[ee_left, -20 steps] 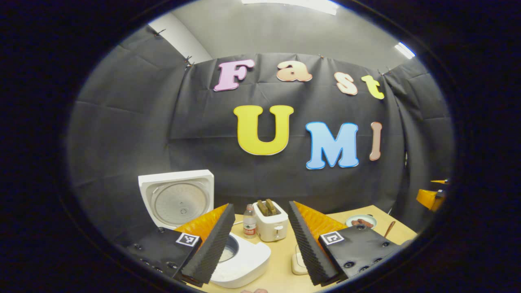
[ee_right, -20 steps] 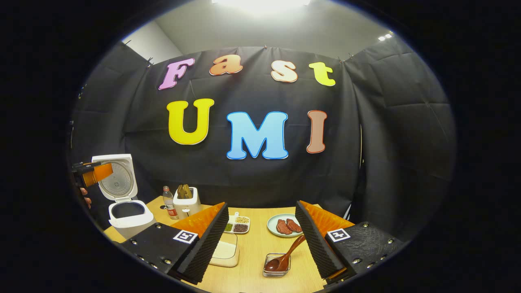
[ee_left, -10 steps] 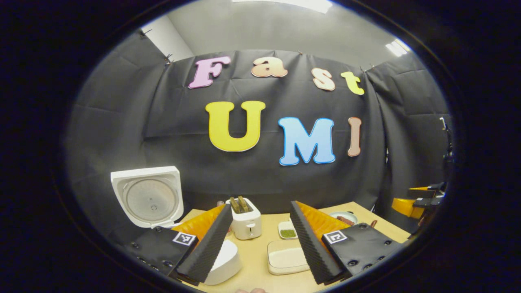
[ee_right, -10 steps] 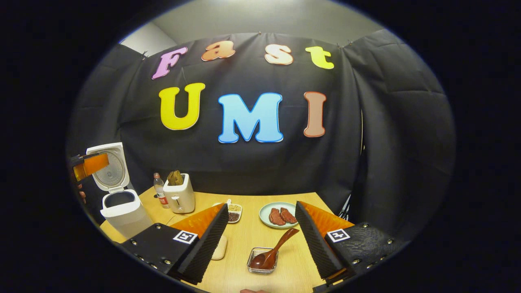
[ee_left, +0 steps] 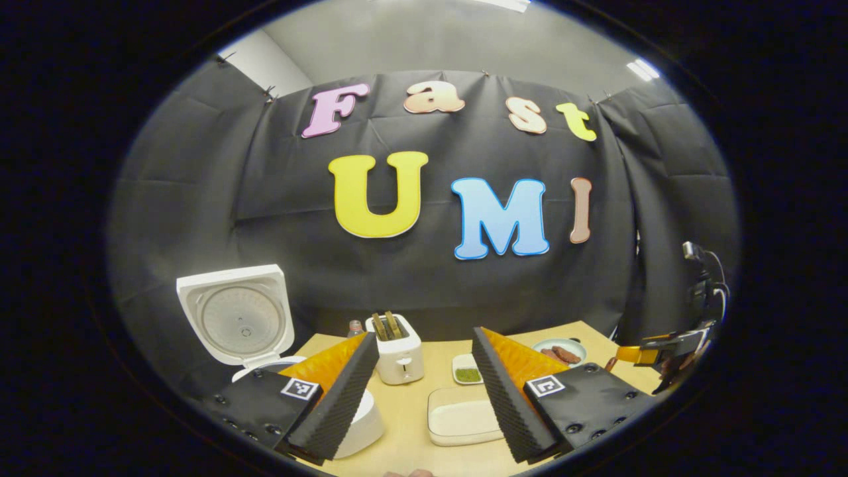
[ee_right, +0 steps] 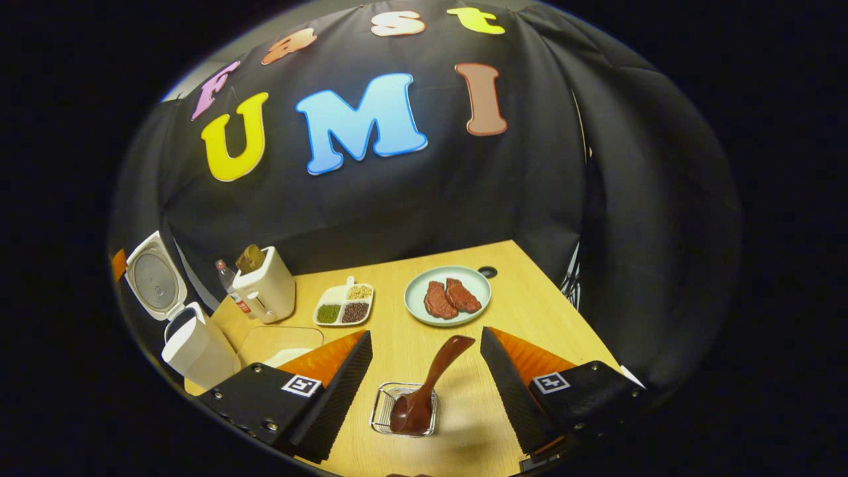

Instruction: Close the left gripper, press the button to open the rice cooker; take a wooden spoon from the chopstick holder with the right hand, scoop a spoonful of rice and pour it into the rice cooker, then put the wooden spoon back into the chopstick holder.

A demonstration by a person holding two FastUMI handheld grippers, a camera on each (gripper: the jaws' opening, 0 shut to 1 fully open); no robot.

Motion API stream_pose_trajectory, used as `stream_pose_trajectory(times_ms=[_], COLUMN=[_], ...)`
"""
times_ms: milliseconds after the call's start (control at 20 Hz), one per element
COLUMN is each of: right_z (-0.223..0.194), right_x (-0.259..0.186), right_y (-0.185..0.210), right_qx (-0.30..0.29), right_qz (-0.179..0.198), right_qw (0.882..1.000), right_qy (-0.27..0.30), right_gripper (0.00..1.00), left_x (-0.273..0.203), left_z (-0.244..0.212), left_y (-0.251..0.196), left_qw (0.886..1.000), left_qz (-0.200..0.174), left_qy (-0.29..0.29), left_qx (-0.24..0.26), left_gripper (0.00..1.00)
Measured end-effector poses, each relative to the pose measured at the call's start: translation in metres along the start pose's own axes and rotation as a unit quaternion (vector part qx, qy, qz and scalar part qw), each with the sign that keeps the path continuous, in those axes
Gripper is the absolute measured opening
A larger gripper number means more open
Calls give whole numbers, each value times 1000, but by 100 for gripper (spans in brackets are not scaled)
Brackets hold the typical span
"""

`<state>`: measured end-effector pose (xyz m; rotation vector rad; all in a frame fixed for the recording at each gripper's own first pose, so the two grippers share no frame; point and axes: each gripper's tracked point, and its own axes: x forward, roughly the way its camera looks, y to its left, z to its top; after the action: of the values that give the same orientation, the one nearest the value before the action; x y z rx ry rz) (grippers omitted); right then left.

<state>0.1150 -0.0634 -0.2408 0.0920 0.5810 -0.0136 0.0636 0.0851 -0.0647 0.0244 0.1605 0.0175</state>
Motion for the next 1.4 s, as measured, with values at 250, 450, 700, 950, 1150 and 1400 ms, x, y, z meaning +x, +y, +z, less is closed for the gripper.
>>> stream_pose_trajectory(times_ms=[250, 450, 700, 950, 1150, 1400], right_z=[-35, -49, -49, -40, -17, 26], right_x=[34, 66, 66, 50, 25, -15], right_y=[-15, -10, -1, 10, 25, 48], right_qx=[47, 64, 109, 134, 89, 78], right_qz=[8, 21, 56, 60, 76, 102], right_qw=[997, 994, 988, 987, 993, 991], right_qy=[57, 83, 93, 71, 22, -25], right_gripper=[100, 85, 32, 7, 7, 7], left_x=[6, 4, 7, 12, 11, 5], left_z=[-13, -1, -4, -7, -5, -6], left_y=[2, -1, -3, -5, -3, 8], left_qw=[1000, 1000, 1000, 999, 999, 999], left_qz=[13, 4, -3, -13, -22, -23], left_qy=[19, 5, 12, 17, 11, 5], left_qx=[1, -26, -27, -32, -30, -34], left_gripper=[100, 98, 97, 100, 95, 98])
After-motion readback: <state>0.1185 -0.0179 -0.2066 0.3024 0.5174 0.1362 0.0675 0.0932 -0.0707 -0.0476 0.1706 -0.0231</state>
